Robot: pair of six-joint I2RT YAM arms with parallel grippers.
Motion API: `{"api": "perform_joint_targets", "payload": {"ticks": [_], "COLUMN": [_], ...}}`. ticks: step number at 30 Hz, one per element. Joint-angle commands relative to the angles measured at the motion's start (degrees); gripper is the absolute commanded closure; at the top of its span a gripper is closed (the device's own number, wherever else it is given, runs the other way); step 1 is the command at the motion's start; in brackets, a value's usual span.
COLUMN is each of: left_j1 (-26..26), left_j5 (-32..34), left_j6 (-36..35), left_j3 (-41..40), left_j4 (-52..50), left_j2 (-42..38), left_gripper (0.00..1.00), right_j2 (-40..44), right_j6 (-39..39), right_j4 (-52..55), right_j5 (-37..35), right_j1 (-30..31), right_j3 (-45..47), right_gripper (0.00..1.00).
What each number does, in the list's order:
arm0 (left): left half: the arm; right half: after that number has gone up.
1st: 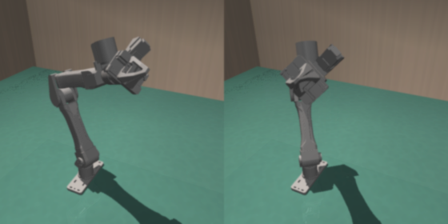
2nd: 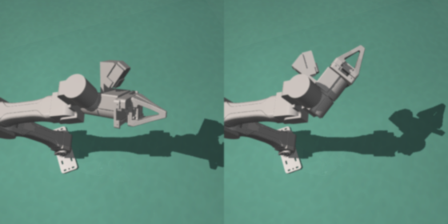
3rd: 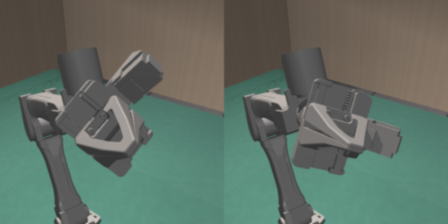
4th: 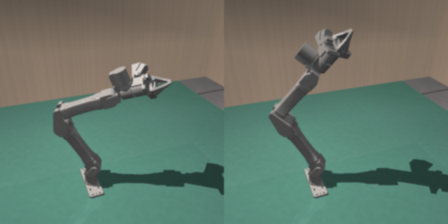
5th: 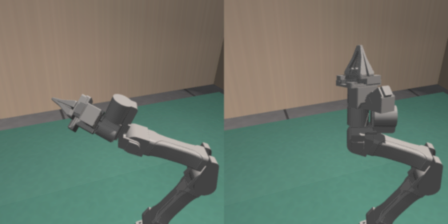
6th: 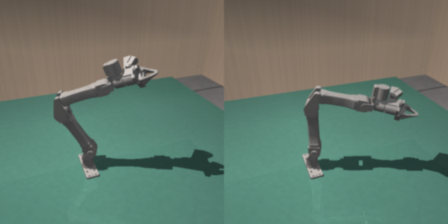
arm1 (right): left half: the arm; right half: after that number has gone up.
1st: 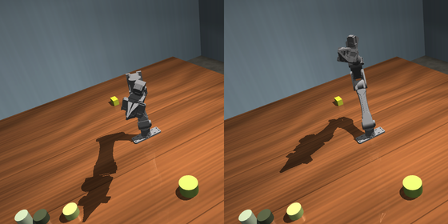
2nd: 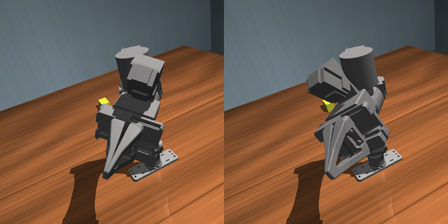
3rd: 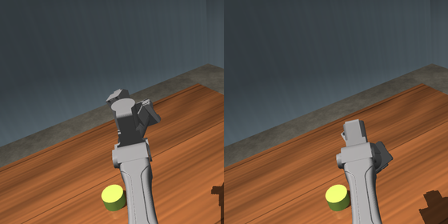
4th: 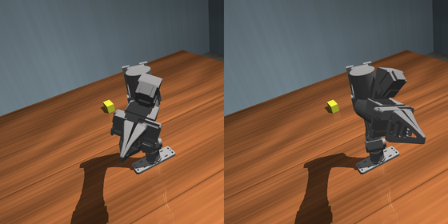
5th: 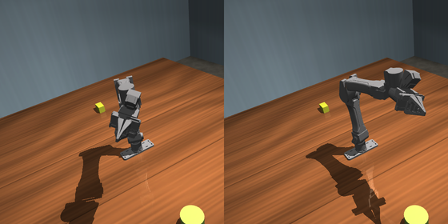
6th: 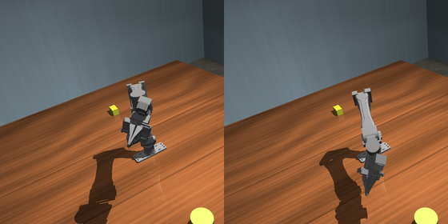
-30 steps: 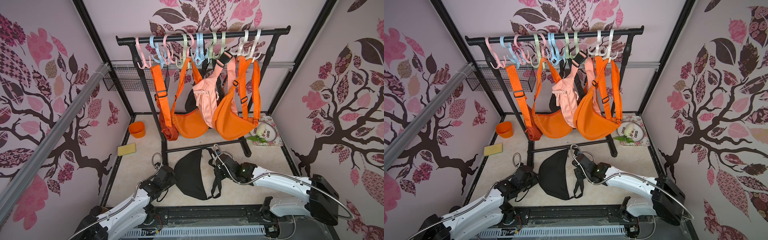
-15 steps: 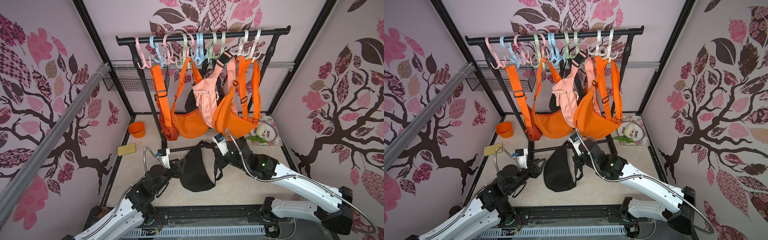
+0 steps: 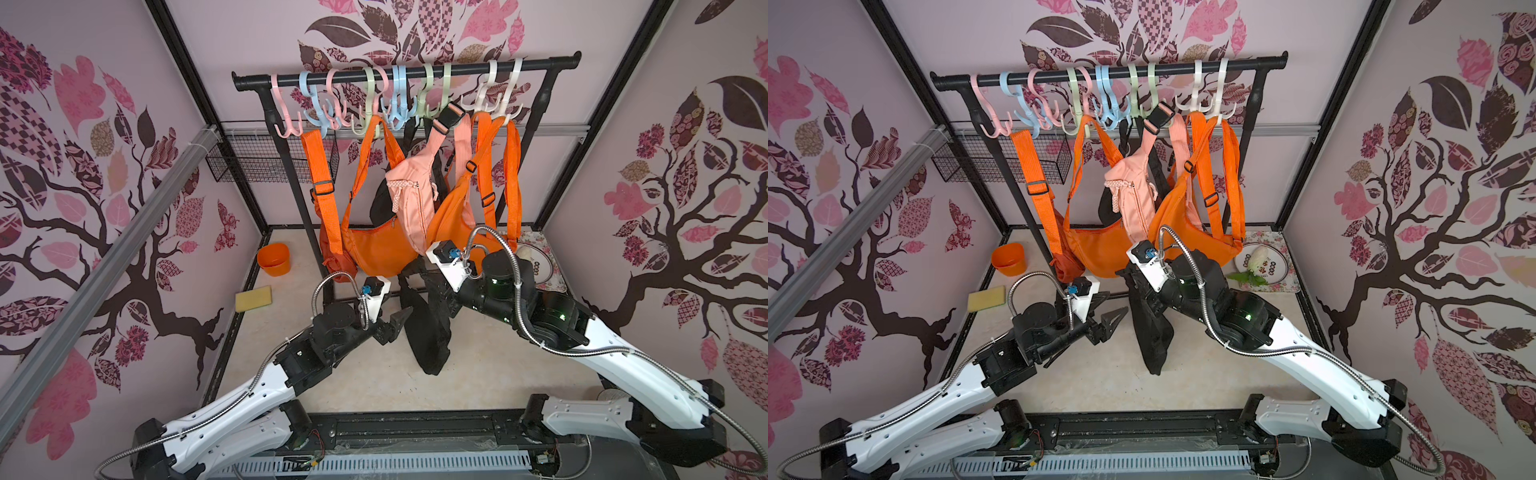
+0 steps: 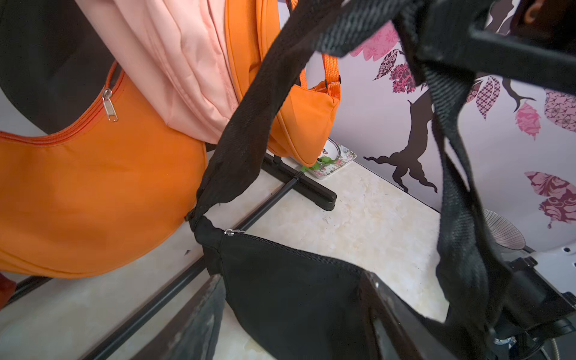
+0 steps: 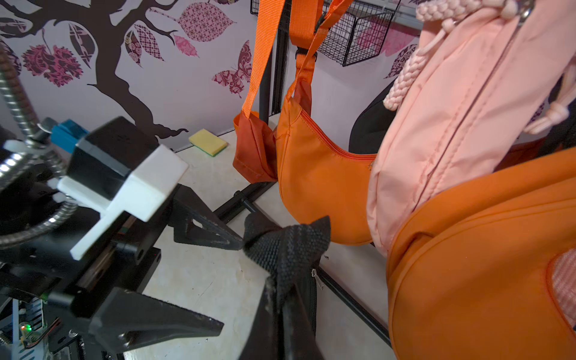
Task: Hang the bag on a hook
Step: Pick up the bag from the center of the board.
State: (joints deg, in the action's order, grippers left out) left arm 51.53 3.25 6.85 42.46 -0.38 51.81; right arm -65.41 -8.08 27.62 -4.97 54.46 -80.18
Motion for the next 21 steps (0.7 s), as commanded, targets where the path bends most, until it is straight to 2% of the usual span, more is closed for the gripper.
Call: {"api": "perform_joint_targets", "payload": {"ticks": [1,7,14,21], "left_j1": [0.1,0.1,0.7,1.8], "left_j5": [-0.8,4.5,11.5,13.6], "left_j6": [-5.2,-7.3,-8.4,-9.0], "left_j3": [5.8,9.4,7.7,6.1], "left_j4": [4.7,9.0,15.0,16.2], "left_j2": [2.2,5.7,2.4,0.4], "left_gripper": [0.29,0.29,0.32,0.39], "right_j2": [-0.5,0.4,1.9,1.1], "right_j6": [-1.7,-2.2,-3.4,-3.9], "right_j4": [1.2,4.3,4.6,4.9], "right_j5": [4.5,6.2,4.4,6.8], "right_j1": [0.0,0.0,0.0,0.1], "right_j3": [-3.7,-6.1,-6.0,-8.5], "right_gripper": [1.0,1.0,1.0,1.0]}}
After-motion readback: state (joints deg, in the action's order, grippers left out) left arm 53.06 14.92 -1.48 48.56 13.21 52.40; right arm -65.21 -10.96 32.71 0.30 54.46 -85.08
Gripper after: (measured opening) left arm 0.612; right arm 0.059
